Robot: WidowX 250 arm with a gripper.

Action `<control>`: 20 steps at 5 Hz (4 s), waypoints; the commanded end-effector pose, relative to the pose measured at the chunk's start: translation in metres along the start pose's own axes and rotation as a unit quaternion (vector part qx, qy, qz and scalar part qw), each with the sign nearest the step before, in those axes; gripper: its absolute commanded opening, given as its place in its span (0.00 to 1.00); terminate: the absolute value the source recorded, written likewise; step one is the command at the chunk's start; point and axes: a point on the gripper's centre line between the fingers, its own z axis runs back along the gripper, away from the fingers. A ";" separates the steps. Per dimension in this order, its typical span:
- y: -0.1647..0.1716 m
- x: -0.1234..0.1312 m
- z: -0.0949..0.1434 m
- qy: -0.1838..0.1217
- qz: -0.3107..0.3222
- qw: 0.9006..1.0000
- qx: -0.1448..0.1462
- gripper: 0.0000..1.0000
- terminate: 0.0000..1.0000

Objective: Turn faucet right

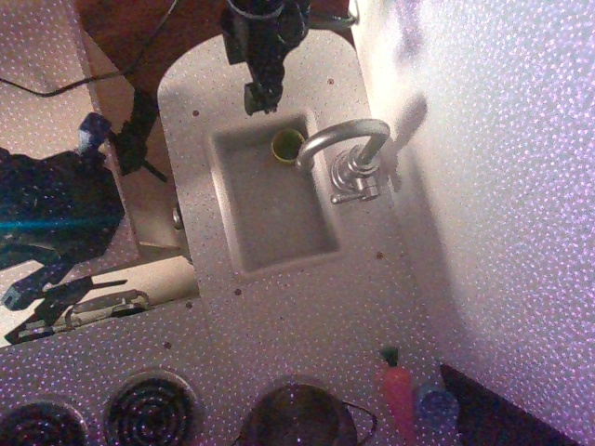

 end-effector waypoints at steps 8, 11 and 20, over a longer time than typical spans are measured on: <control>-0.068 0.047 0.021 -0.015 -0.098 0.986 -0.135 1.00 0.00; -0.112 0.051 0.049 -0.025 -0.139 0.981 -0.132 1.00 0.00; -0.066 0.001 0.011 -0.075 0.075 0.994 0.036 1.00 0.00</control>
